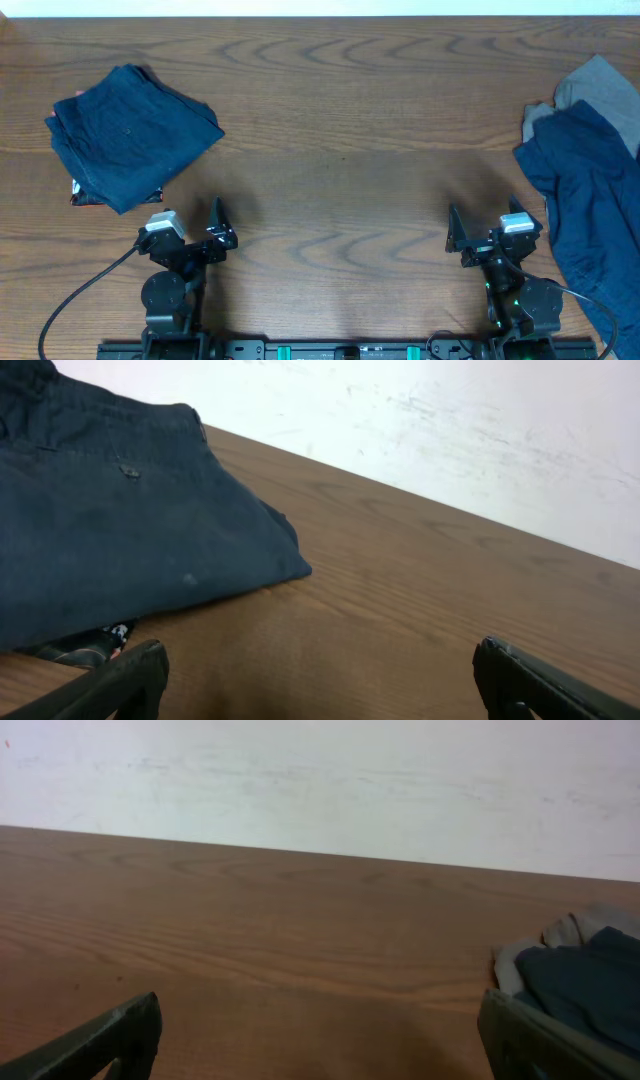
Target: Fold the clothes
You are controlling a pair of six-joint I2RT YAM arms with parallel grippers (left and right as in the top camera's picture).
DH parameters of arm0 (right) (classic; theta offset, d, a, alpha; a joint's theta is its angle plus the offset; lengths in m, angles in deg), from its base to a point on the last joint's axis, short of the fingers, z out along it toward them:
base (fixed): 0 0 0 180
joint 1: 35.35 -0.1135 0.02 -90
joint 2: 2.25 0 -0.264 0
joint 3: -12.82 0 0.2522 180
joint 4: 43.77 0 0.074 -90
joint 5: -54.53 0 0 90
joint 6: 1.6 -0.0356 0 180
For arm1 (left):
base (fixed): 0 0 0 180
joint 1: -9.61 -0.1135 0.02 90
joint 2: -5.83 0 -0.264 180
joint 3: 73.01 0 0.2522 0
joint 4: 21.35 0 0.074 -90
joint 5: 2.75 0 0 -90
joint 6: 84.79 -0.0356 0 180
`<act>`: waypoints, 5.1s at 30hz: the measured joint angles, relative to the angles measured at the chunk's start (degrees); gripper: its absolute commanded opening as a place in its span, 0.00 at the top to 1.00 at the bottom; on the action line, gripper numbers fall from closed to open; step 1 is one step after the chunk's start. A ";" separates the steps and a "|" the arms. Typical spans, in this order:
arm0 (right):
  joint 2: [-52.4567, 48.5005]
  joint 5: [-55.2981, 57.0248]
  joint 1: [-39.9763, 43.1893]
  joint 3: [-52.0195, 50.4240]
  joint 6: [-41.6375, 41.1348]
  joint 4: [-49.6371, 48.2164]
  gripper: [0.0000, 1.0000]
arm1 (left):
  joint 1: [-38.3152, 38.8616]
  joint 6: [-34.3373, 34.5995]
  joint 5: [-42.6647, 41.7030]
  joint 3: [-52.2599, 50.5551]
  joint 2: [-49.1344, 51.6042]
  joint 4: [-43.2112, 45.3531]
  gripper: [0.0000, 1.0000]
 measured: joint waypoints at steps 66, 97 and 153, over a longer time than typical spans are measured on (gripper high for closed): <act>-106.03 18.45 19.37 54.25 -1.46 5.77 0.99 | 0.00 -0.39 -0.17 39.06 45.86 -28.11 0.02; -75.01 -7.93 4.00 70.55 -4.87 21.03 0.85 | 0.00 -0.33 -0.20 39.06 45.86 -26.62 0.02; -81.37 -12.15 11.93 96.17 -4.48 45.35 0.99 | 0.00 -0.15 -0.20 39.06 45.86 -26.53 0.02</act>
